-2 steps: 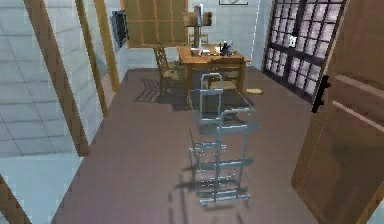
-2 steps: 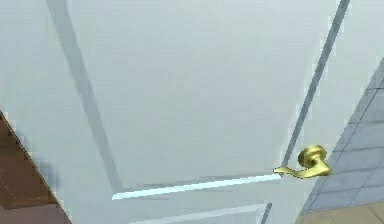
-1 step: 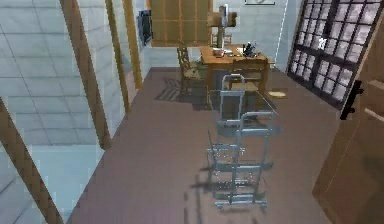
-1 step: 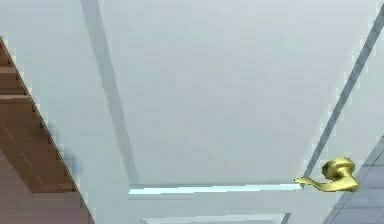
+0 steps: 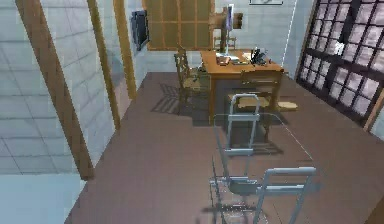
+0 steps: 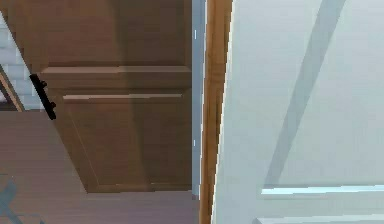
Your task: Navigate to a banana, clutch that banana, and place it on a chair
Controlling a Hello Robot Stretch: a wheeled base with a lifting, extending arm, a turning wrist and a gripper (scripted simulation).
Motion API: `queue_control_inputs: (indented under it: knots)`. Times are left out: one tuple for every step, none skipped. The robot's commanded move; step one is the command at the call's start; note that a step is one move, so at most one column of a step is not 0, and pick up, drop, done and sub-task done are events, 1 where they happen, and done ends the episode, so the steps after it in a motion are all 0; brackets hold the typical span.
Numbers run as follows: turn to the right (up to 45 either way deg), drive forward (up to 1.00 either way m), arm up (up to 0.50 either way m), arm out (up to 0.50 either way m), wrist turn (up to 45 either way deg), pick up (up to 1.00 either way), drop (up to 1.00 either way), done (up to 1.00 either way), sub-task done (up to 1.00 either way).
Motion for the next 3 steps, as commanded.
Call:
queue_control_inputs:
  knots:
    - [-15.0,0.00,0.00,0.00,0.0,0.00,0.00,0.00,0.00]
    - [0.0,1.00,0.00,0.00,0.0,0.00,0.00,0.00,0.00]
    - [0.0,1.00,0.00,0.00,0.0,0.00,0.00,0.00,0.00]
